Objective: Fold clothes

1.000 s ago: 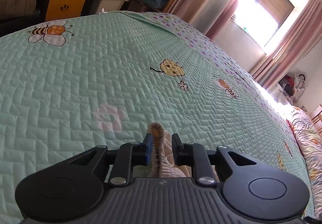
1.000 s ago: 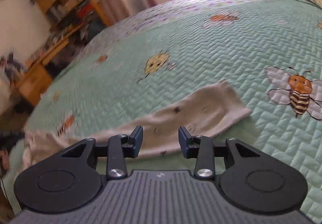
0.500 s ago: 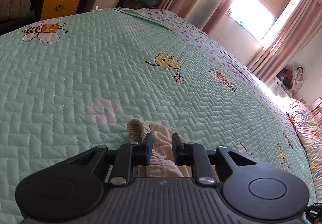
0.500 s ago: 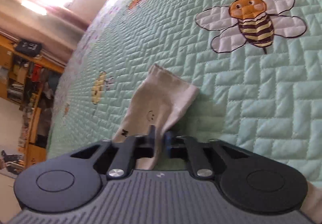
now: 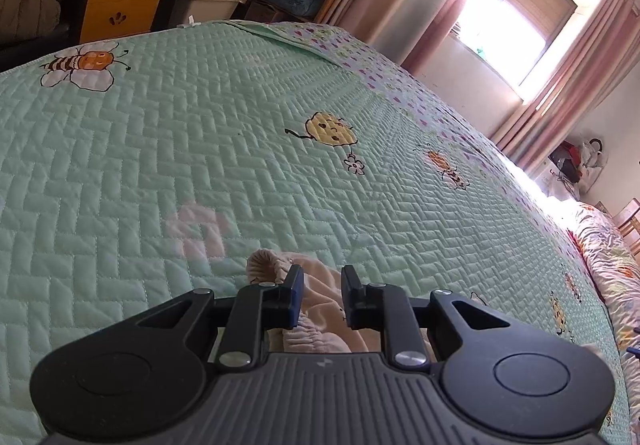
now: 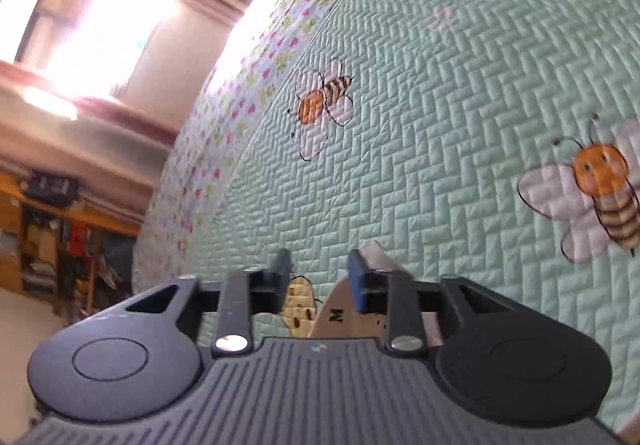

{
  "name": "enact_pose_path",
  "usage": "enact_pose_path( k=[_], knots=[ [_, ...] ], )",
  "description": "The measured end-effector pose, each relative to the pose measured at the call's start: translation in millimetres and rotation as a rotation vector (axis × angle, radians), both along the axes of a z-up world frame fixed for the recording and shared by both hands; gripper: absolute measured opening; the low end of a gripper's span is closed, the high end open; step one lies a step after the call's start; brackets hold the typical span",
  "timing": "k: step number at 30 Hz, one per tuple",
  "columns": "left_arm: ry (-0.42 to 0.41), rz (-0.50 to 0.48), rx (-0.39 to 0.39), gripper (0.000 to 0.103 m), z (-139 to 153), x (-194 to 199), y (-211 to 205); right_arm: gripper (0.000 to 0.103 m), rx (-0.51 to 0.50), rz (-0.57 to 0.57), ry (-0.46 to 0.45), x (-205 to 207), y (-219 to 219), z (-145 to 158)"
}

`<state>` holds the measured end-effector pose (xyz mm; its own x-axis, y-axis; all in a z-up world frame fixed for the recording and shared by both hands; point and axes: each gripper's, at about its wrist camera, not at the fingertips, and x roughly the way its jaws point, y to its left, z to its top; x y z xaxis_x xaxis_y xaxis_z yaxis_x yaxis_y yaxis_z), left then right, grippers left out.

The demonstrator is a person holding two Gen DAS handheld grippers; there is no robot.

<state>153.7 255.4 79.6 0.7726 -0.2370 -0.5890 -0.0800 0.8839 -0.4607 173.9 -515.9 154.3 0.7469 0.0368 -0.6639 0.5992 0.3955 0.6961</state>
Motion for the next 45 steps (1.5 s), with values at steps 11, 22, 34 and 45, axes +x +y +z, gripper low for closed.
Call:
enact_pose_path(
  k=[11, 22, 34, 45],
  knots=[
    [-0.015, -0.001, -0.014, 0.021, -4, -24, 14, 0.042, -0.017, 0.194, -0.026, -90, 25, -101],
    [0.083, 0.04, -0.063, 0.025, -34, -28, 28, 0.003, 0.038, 0.131, -0.129, -72, 24, -136],
    [-0.005, 0.007, -0.148, 0.029, -28, -111, 27, 0.026, -0.084, 0.108, -0.152, -128, 6, -111],
    [-0.042, 0.183, -0.32, 0.03, -40, -228, 24, 0.028, -0.558, 0.876, -0.273, -154, 256, -51]
  ],
)
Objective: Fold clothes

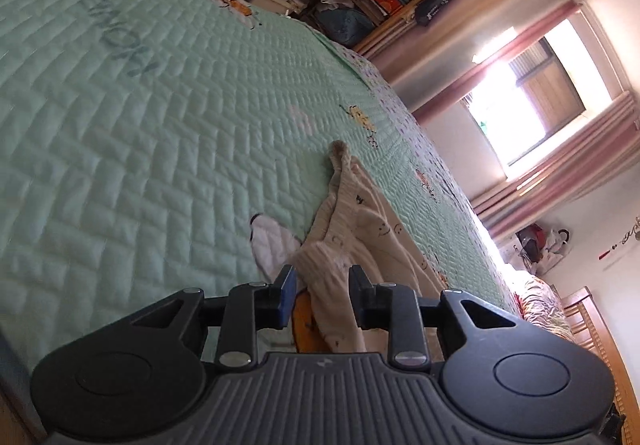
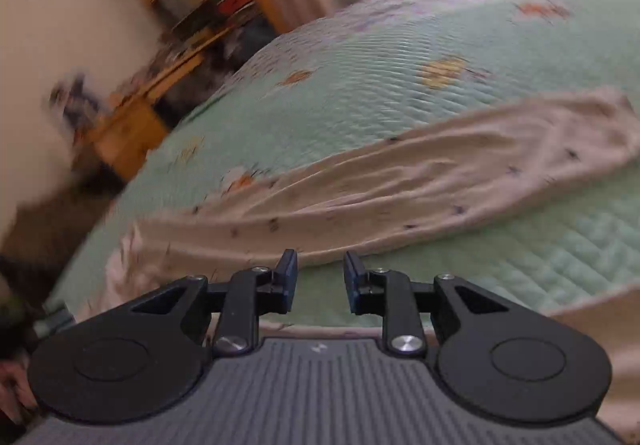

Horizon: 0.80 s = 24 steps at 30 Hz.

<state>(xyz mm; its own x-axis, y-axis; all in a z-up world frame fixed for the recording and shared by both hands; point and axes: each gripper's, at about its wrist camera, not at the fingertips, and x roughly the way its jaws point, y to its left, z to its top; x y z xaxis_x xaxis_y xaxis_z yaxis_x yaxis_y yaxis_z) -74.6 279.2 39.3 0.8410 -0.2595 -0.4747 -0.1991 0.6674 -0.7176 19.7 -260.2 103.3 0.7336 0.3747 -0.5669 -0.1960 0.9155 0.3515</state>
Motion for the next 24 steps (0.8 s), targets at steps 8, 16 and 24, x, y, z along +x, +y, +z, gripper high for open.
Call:
enact_pose_path(
  k=[8, 16, 24],
  knots=[
    [0.04, -0.002, -0.181, 0.037, -32, -34, -13, 0.028, -0.007, 0.191, -0.015, -53, 90, 12],
    [0.015, 0.059, -0.269, 0.051, -35, 20, -19, 0.03, 0.058, 0.032, 0.088, -110, 54, -1],
    [0.056, 0.193, -0.272, 0.004, -40, 38, -9, 0.034, 0.045, -0.194, 0.118, -128, -3, -8]
  ],
)
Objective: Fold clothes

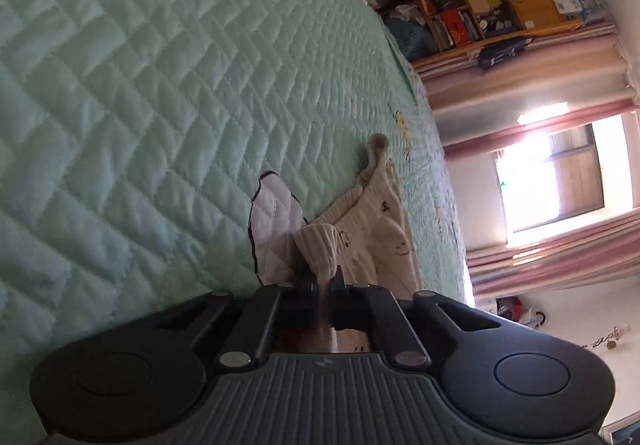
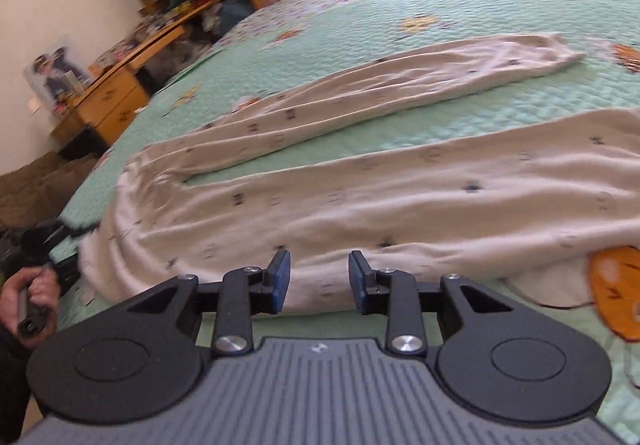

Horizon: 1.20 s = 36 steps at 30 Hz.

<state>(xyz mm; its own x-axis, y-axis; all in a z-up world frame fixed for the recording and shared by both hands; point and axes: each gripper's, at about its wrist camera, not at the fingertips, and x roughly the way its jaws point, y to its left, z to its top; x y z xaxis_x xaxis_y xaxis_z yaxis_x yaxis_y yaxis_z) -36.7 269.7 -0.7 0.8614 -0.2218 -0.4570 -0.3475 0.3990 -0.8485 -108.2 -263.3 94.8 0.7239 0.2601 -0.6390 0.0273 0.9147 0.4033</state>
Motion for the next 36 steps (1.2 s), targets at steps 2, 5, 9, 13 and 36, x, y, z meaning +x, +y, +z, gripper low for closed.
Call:
enact_pose_path(
  k=[2, 5, 9, 13, 36],
  knots=[
    [-0.028, 0.052, 0.08, 0.004, 16, -22, 4, 0.034, 0.009, -0.042, -0.008, -6, -11, 2],
    [-0.053, 0.111, 0.115, 0.004, 33, -51, 24, 0.034, 0.02, -0.071, -0.032, -14, -26, 6],
    [0.04, 0.055, 0.067, 0.006, 17, -51, 52, 0.035, 0.044, -0.078, -0.049, -23, -40, 7],
    [0.018, 0.054, 0.035, 0.01, 3, -58, 56, 0.035, 0.114, -0.088, -0.048, -24, -45, 4],
    [-0.067, -0.017, 0.045, 0.04, 5, -73, 40, 0.05, 0.298, 0.226, 0.074, 191, 160, -34]
  ],
)
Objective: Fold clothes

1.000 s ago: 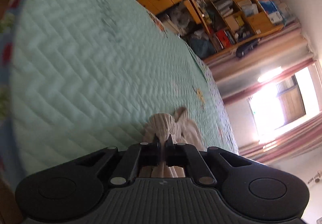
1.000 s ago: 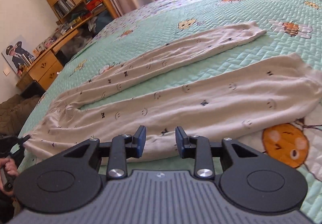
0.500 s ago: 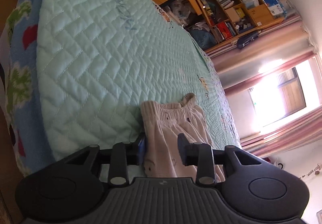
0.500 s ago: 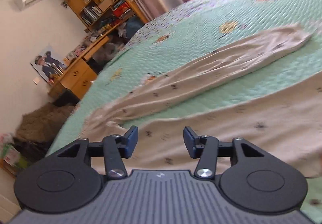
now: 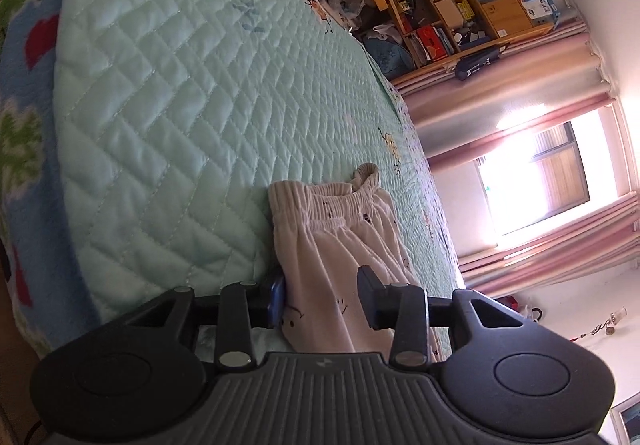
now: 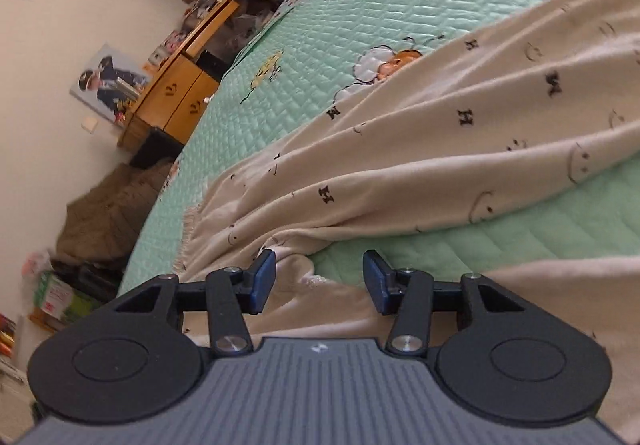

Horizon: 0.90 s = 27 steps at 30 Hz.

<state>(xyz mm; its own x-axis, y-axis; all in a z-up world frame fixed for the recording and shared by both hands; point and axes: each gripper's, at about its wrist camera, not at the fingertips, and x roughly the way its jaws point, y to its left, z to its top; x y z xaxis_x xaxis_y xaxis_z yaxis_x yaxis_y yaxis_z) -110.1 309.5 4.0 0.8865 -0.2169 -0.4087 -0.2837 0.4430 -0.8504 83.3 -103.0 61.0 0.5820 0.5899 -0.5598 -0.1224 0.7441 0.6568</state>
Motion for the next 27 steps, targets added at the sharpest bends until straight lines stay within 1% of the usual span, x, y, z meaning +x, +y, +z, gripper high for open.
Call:
enact_pose_path(
  k=[2, 3, 4, 5, 6, 7, 8, 9, 10, 11, 12, 13, 14, 15, 17, 19, 21, 22, 24, 26, 27],
  knots=[
    [-0.017, -0.007, 0.015, 0.04, 3, -3, -4, 0.051, -0.015, -0.003, -0.04, -15, -4, 9],
    [-0.023, -0.01, 0.044, 0.04, 7, -5, -6, 0.051, -0.016, -0.012, -0.083, -28, -10, 16],
    [-0.025, -0.006, 0.091, 0.04, 13, -9, -10, 0.051, -0.026, -0.023, -0.127, -43, -18, 23],
    [-0.025, 0.001, 0.15, 0.04, 21, -15, -15, 0.051, -0.061, -0.037, -0.173, -61, -28, 31],
    [-0.025, 0.011, 0.211, 0.04, 29, -21, -20, 0.051, -0.108, -0.055, -0.217, -79, -38, 39],
    [-0.025, 0.024, 0.283, 0.042, 38, -28, -27, 0.053, -0.193, -0.091, -0.261, -99, -48, 46],
    [-0.027, 0.037, 0.363, 0.049, 49, -34, -37, 0.055, -0.3, -0.147, -0.303, -120, -61, 51],
    [-0.034, 0.047, 0.436, 0.058, 58, -38, -47, 0.064, -0.399, -0.209, -0.331, -137, -74, 53],
    [-0.052, 0.049, 0.522, 0.063, 69, -41, -63, 0.071, -0.479, -0.282, -0.346, -153, -92, 54],
    [-0.07, 0.048, 0.607, 0.075, 80, -44, -78, 0.072, -0.537, -0.362, -0.353, -168, -113, 52],
    [-0.092, 0.028, 0.674, 0.087, 90, -42, -96, 0.073, -0.58, -0.428, -0.35, -179, -133, 48],
    [-0.118, -0.005, 0.719, 0.091, 97, -41, -115, 0.073, -0.629, -0.495, -0.331, -187, -153, 45],
    [-0.148, -0.059, 0.747, 0.097, 105, -34, -137, 0.073, -0.675, -0.56, -0.296, -192, -175, 42],
    [-0.173, -0.116, 0.763, 0.101, 108, -27, -158, 0.074, -0.714, -0.623, -0.263, -196, -196, 40],
    [-0.202, -0.218, 0.786, 0.102, 115, -10, -200, 0.077, -0.743, -0.721, -0.232, -201, -232, 37],
    [-0.21, -0.304, 0.795, 0.102, 118, 10, -241, 0.085, -0.774, -0.787, -0.222, -199, -261, 37],
    [-0.206, -0.375, 0.802, 0.102, 115, 26, -281, 0.085, -0.801, -0.821, -0.21, -191, -278, 37],
    [-0.204, -0.396, 0.812, 0.102, 114, 31, -297, 0.085, -0.793, -0.834, -0.205, -188, -283, 38],
    [-0.217, -0.44, 0.845, 0.102, 110, 34, -329, 0.085, -0.723, -0.85, -0.224, -190, -291, 39],
    [-0.221, -0.468, 0.879, 0.102, 104, 34, -353, 0.085, -0.634, -0.832, -0.273, -199, -291, 38],
    [-0.222, -0.479, 0.894, 0.102, 103, 34, -363, 0.085, -0.605, -0.813, -0.293, -203, -287, 36]
  ],
)
